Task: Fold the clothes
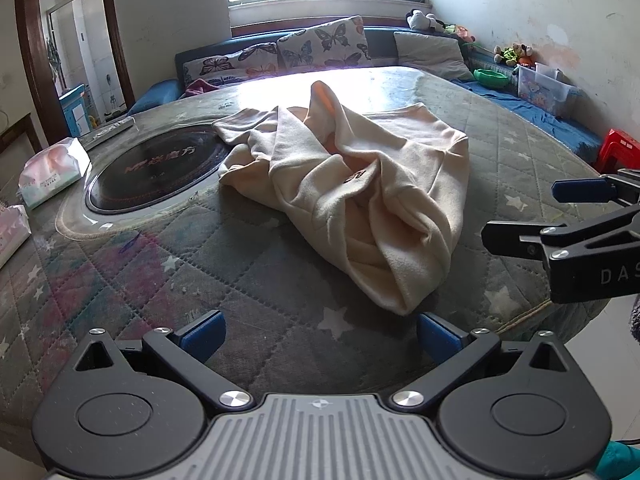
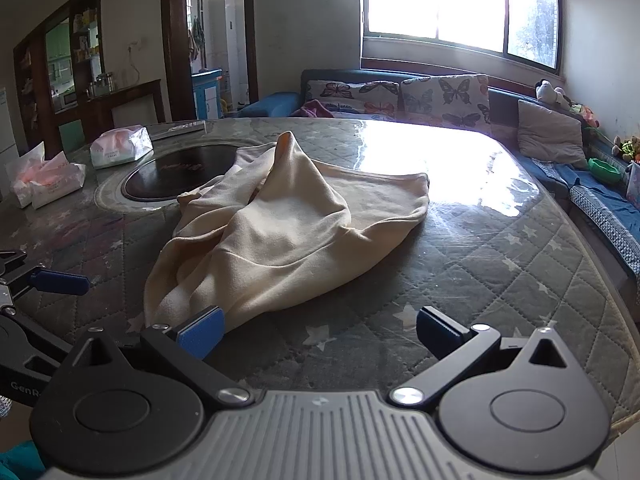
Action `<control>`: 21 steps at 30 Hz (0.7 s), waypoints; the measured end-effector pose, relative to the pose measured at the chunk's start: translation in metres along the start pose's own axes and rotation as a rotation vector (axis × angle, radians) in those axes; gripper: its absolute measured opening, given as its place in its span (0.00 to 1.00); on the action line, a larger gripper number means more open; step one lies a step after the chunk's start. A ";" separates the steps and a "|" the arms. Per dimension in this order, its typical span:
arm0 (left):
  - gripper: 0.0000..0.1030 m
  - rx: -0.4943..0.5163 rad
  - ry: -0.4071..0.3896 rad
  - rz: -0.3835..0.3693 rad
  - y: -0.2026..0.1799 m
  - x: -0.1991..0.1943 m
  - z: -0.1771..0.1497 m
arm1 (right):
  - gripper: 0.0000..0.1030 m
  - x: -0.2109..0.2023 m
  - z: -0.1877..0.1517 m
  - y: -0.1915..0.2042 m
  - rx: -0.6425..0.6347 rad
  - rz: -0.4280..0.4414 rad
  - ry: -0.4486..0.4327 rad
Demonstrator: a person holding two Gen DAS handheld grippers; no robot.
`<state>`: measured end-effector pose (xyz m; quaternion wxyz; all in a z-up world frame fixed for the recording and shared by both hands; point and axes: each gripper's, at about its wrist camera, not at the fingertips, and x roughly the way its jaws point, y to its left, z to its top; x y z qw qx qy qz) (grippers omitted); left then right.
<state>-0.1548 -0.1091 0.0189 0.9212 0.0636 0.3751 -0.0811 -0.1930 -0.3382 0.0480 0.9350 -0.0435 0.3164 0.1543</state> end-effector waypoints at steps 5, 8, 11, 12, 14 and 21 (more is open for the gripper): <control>1.00 0.003 0.002 0.000 -0.001 0.000 0.000 | 1.00 0.001 0.000 0.000 -0.001 0.002 0.000; 1.00 0.004 0.002 -0.001 -0.002 0.000 0.000 | 1.00 0.001 0.000 0.000 0.001 0.001 0.001; 1.00 0.005 0.002 -0.001 -0.002 0.000 0.000 | 1.00 0.001 0.001 0.000 0.001 0.000 0.001; 1.00 0.004 0.002 -0.001 -0.002 0.000 0.000 | 1.00 0.001 0.001 0.000 0.000 0.000 0.001; 1.00 0.003 0.002 -0.001 -0.001 -0.001 0.000 | 1.00 0.000 0.001 0.001 -0.001 0.000 0.000; 1.00 0.005 0.003 -0.006 -0.002 0.000 0.001 | 1.00 -0.001 0.003 0.003 -0.010 0.005 -0.004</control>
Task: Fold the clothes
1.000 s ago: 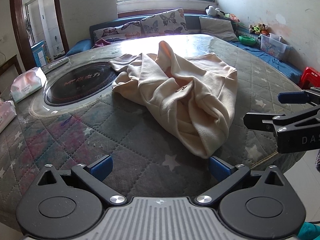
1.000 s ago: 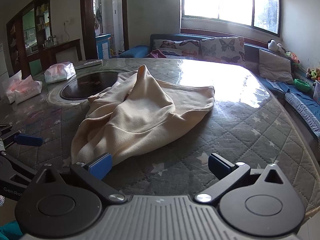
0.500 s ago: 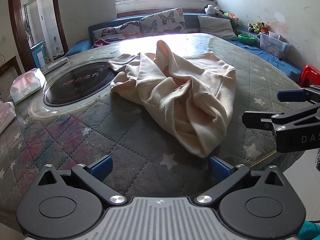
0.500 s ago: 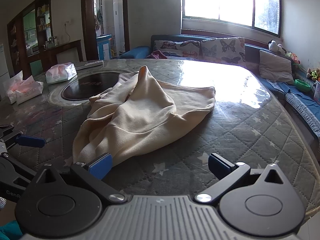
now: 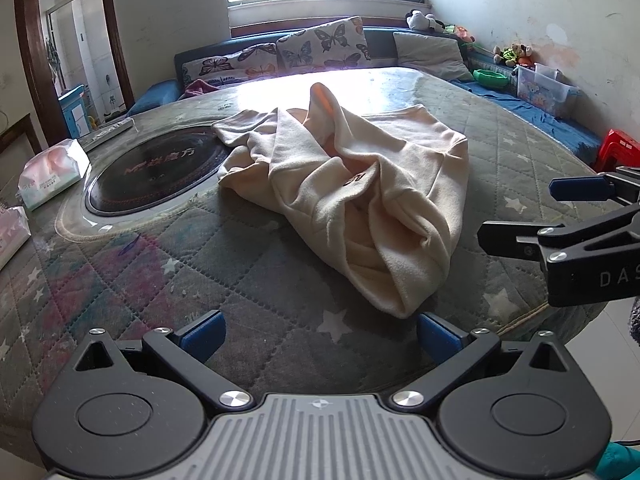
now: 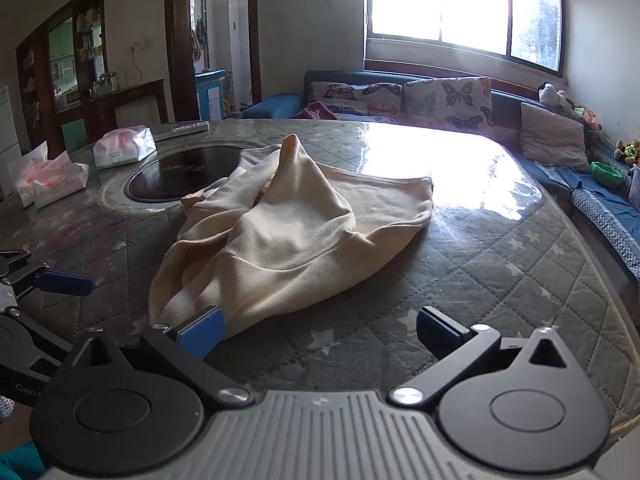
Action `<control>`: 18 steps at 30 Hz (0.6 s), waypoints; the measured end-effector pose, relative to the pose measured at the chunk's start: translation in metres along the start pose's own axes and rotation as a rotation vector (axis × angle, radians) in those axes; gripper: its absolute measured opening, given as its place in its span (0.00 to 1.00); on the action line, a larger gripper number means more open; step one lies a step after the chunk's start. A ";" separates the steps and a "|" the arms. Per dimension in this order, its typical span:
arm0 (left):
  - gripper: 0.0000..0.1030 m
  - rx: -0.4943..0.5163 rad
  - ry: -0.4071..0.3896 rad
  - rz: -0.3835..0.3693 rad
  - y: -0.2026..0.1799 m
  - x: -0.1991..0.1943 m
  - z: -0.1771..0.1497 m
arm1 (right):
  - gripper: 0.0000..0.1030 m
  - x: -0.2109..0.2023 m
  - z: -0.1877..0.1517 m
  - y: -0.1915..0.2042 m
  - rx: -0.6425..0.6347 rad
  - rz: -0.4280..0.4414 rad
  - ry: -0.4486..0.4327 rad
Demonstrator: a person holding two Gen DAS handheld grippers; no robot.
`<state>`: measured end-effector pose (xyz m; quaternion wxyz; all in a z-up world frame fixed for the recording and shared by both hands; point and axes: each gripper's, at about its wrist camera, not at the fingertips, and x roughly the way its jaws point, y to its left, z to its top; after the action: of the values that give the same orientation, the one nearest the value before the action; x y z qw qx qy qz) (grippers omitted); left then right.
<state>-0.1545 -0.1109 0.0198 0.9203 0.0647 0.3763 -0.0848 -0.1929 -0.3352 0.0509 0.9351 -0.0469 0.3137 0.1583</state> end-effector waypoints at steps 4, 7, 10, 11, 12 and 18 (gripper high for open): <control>1.00 0.001 0.000 -0.003 0.000 0.000 0.001 | 1.00 0.000 0.003 0.001 -0.003 0.002 -0.003; 1.00 0.001 0.002 -0.006 0.000 0.001 0.001 | 1.00 0.001 0.004 0.002 -0.005 0.004 -0.002; 1.00 0.000 0.004 -0.009 0.001 0.001 0.002 | 1.00 0.002 0.005 0.002 -0.008 0.006 0.000; 1.00 0.000 0.005 -0.010 0.001 0.001 0.003 | 1.00 0.002 0.005 0.003 -0.009 0.007 0.002; 1.00 -0.001 0.006 -0.012 0.001 0.001 0.003 | 1.00 0.002 0.005 0.003 -0.011 0.008 0.003; 1.00 -0.006 0.007 -0.024 0.003 0.002 0.007 | 1.00 0.005 0.009 0.004 -0.012 0.015 0.004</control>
<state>-0.1476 -0.1095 0.0236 0.9181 0.0575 0.3807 -0.0944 -0.1852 -0.3288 0.0553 0.9328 -0.0503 0.3152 0.1673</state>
